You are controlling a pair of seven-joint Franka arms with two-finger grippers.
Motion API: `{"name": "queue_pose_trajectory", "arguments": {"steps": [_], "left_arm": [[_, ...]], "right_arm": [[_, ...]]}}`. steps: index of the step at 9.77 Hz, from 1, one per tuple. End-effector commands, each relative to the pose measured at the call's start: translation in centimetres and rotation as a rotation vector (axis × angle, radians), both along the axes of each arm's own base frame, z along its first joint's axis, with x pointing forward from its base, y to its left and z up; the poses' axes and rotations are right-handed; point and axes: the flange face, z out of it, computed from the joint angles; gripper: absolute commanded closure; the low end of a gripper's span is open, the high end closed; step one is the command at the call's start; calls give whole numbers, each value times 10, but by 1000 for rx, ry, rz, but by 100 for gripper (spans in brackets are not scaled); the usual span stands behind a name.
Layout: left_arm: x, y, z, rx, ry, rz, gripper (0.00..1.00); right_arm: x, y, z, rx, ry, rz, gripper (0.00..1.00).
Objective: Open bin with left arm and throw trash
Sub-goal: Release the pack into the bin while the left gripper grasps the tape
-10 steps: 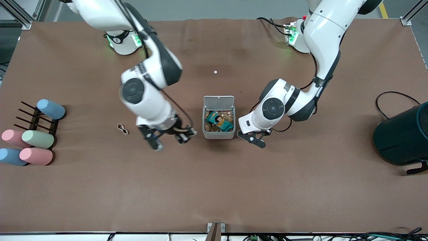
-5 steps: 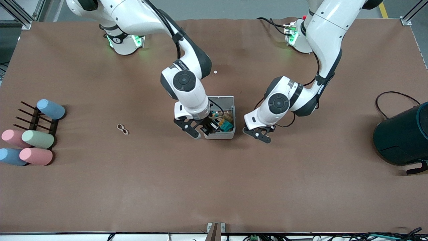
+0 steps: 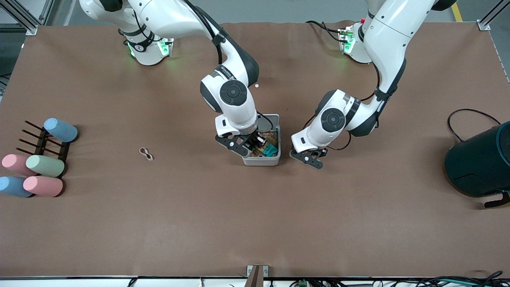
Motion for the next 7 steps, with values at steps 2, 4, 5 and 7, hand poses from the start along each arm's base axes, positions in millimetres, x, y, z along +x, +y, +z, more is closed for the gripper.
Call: {"name": "queue_pose_trajectory", "arguments": {"steps": [2, 4, 5, 7], "left_arm": [[-6, -3, -6, -3, -14, 17, 40], [-11, 0, -9, 5, -3, 28, 40], [-14, 2, -10, 8, 0, 28, 39], [-17, 3, -11, 11, 4, 25, 39]], "right_arm": [[4, 2, 5, 3, -9, -4, 0], [16, -11, 19, 17, -14, -43, 0], [32, -30, 39, 38, -29, -93, 0], [55, -87, 76, -1, 14, -139, 5]]}}
